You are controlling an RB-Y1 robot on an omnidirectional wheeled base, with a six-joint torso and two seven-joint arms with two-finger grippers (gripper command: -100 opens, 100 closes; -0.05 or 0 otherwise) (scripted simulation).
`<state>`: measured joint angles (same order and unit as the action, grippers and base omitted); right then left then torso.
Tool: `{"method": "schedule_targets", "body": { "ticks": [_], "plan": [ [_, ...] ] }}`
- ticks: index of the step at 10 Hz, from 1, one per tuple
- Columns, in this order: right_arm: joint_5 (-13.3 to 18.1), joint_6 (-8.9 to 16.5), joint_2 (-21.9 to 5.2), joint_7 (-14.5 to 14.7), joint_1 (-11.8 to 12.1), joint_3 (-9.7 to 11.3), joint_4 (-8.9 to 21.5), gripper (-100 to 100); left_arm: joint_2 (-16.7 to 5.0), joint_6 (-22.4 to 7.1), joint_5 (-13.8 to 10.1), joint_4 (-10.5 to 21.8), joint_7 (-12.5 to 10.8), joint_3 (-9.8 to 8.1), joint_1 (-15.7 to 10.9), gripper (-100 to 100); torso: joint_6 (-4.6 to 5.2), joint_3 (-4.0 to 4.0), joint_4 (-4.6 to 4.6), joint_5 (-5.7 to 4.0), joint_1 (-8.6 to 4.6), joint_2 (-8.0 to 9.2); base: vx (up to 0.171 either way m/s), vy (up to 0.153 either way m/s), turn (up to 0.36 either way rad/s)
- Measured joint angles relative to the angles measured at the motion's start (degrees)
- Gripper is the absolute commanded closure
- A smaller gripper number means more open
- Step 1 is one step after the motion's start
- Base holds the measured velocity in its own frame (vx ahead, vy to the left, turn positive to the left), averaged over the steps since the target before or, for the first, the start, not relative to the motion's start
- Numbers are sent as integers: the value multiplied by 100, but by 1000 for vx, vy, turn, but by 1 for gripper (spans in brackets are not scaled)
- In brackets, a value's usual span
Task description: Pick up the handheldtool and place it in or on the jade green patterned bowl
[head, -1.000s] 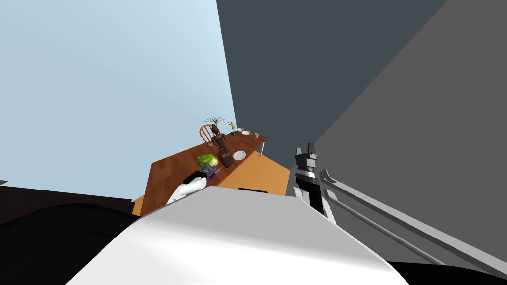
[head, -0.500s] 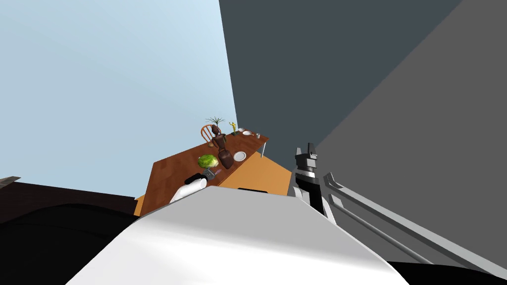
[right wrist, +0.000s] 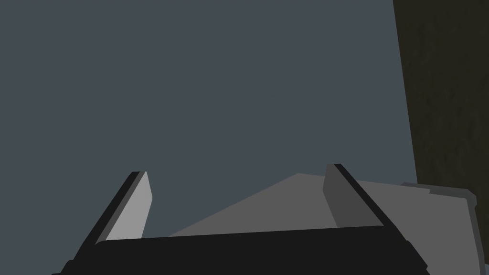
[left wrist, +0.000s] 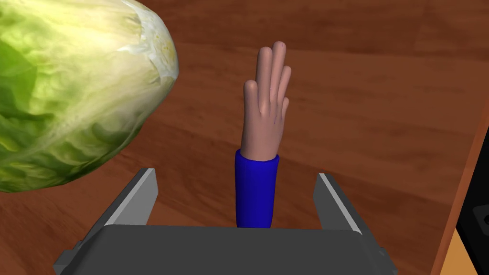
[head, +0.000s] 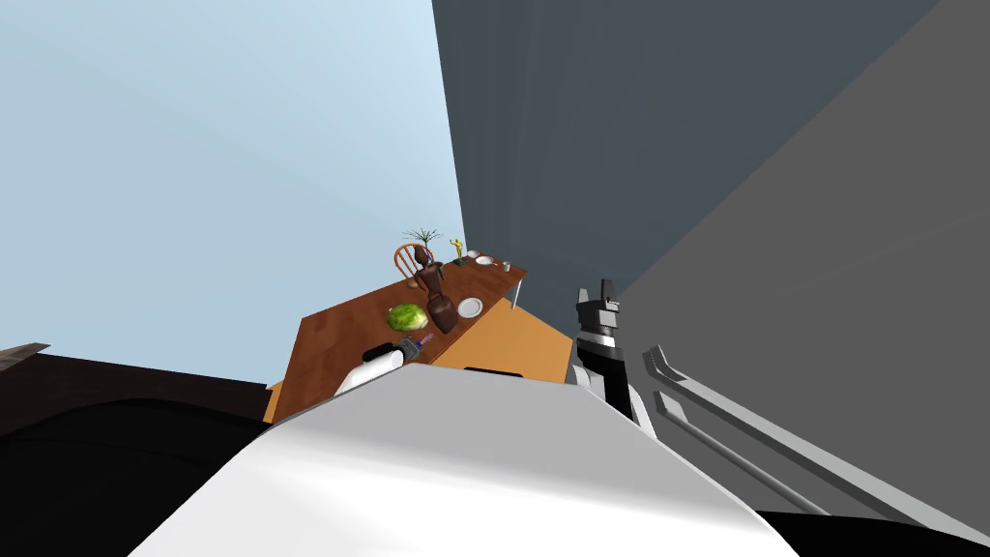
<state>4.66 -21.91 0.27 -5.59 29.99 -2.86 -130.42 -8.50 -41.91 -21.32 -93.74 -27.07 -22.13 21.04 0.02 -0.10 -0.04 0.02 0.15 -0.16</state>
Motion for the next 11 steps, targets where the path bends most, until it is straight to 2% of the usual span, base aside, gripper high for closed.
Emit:
{"method": "schedule_targets", "body": {
  "ticks": [1, 2, 6, 7, 11],
  "plan": [
    [0, 0, 0, 0, 0, 0, 0, 0, 2, -31, -3, 4, -1, -2, 3, 0, 1, 3, 1, -1, -4, 6, 0, 0, 0],
    [0, 0, 0, 0, -1, 0, 0, 0, 2, -28, -3, 3, -1, -2, 2, -100, 1, 6, 2, -2, -7, 10, 18, 19, 25],
    [0, 0, 0, 0, 0, 0, 0, 0, 72, 286, 72, 434, 79, 55, -170, -100, 1, 1, 1, 0, 1, 1, 27, 22, 9],
    [0, 0, 0, 0, 0, 0, 0, 0, 73, 306, 73, 448, 85, 56, -175, 100, 1, 4, 1, -1, -3, 6, 0, 0, 0],
    [0, 0, 0, 0, -1, 0, 0, 0, 73, 301, 72, 446, 84, 58, -176, 100, 0, 8, 3, -3, -9, 14, 0, 0, 0]
  ]
}}
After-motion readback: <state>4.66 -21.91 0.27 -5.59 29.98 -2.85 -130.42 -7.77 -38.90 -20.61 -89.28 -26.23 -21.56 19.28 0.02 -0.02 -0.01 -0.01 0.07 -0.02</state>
